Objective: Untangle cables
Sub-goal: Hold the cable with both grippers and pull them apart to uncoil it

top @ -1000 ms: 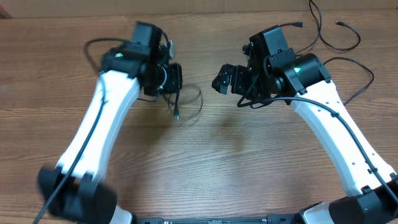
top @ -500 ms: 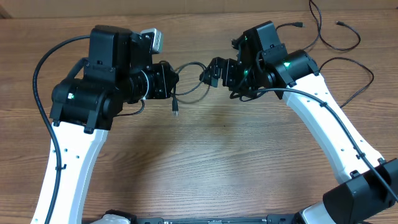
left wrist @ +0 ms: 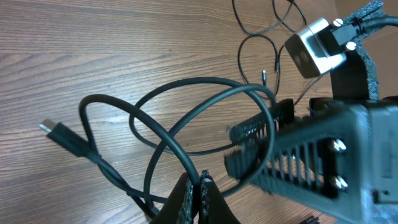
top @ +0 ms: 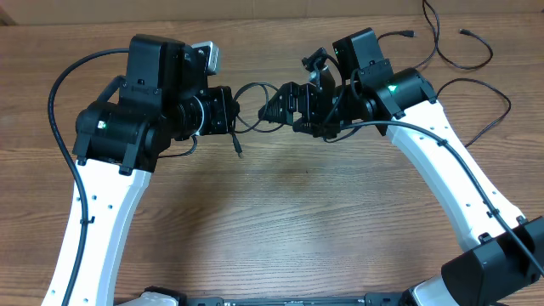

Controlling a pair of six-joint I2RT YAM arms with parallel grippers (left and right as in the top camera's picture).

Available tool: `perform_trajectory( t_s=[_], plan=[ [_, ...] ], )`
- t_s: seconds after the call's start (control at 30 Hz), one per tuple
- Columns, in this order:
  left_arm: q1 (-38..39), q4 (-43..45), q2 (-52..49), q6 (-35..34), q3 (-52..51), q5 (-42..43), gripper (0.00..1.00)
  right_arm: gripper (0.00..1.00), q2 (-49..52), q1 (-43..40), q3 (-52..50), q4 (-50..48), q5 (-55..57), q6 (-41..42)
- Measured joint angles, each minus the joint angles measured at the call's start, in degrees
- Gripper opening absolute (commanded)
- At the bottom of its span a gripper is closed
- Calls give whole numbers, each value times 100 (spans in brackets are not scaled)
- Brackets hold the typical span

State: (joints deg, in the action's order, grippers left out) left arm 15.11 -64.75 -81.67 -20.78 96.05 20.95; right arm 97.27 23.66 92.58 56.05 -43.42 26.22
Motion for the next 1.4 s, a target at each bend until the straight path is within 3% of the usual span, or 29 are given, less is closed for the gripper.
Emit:
perform_trajectory(
  t_s=[0.4,0.57,0.73,1.07,1.4],
  plan=[
    [0,-46,0,-138,0,-369,4,96,0,0,0,15,-1067,-546],
    [0,-310,0,-529,0,-1145,4,97,0,0,2,518,-560,-702],
    [0,-310,0,-656,0,-1394,4,98,0,0,2,511,-46,-695],
    [0,26,0,-297,0,-149,4,97,0,7,2,181,544,-94],
    [2,116,0,-256,0,249,4,95,20,7,2,424,1502,461]
  ],
)
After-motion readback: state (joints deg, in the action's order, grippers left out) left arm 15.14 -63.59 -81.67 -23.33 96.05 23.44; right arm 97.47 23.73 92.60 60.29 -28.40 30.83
